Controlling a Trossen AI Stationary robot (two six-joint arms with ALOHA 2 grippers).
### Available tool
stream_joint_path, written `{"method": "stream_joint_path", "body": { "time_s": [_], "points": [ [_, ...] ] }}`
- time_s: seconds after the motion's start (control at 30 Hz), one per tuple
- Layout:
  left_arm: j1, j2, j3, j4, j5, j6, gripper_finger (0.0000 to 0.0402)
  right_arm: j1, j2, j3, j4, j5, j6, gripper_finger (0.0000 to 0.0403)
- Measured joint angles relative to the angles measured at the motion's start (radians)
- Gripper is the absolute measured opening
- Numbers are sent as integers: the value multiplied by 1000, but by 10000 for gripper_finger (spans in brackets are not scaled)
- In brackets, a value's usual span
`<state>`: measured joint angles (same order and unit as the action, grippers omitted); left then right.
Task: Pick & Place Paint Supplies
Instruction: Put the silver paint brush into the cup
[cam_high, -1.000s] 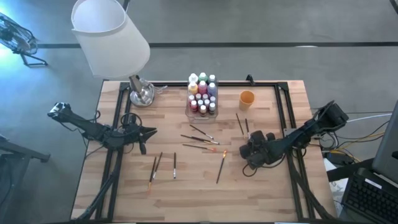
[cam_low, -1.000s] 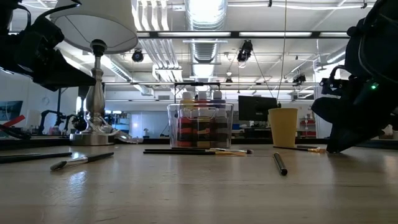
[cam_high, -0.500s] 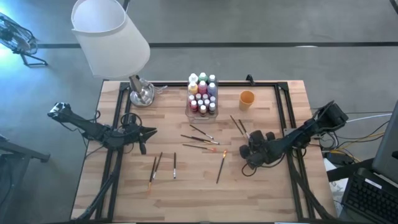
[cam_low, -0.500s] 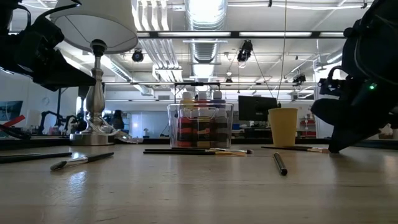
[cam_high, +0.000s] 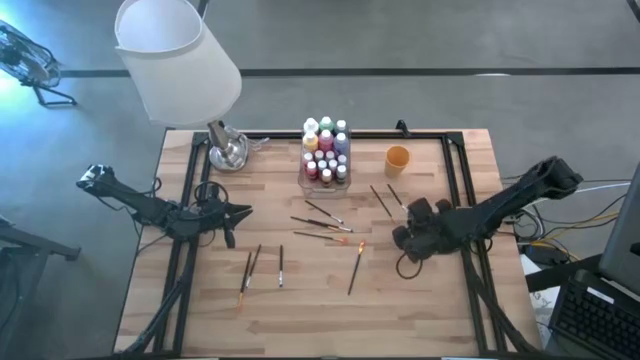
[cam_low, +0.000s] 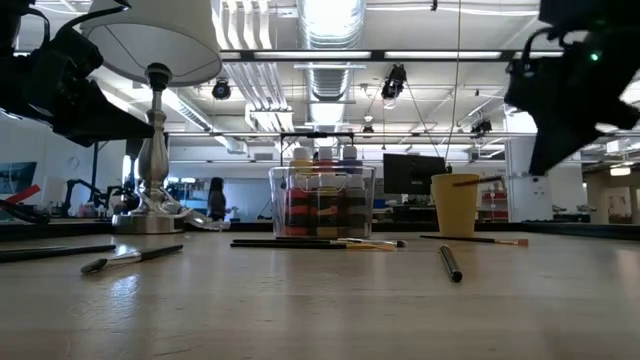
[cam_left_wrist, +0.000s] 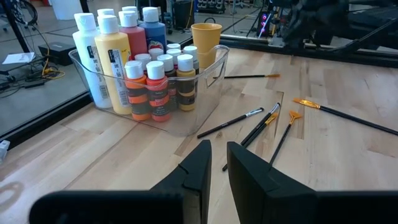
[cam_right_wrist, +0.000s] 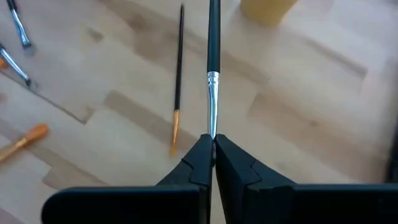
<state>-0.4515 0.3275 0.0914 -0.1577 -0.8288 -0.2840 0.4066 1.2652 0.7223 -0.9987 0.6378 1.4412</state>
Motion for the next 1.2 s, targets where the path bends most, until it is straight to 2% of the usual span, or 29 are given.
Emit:
{"method": "stream_joint_path", "body": {
  "time_s": [0.2, 0.4, 0.67, 0.8, 0.9, 1.2],
  "points": [
    [0, 0, -1, 0, 0, 0, 56, -89, -85, 161, -152, 10, -174, 8],
    [0, 1, -16, 3, 0, 1, 56, -240, -111, 374, -303, -15, -368, 8],
    [0, 2, -19, 13, 0, 0, 57, -537, -68, 643, -436, -221, -625, 8],
    [0, 2, -20, 13, 0, 0, 56, -697, -19, 740, -490, -371, -742, 8],
    [0, 2, -20, 13, 0, 0, 58, -799, 35, 801, -525, -445, -813, 8],
    [0, 2, -21, 12, 0, 0, 57, -986, 246, 962, -572, -593, -1002, 8]
  ]
}}
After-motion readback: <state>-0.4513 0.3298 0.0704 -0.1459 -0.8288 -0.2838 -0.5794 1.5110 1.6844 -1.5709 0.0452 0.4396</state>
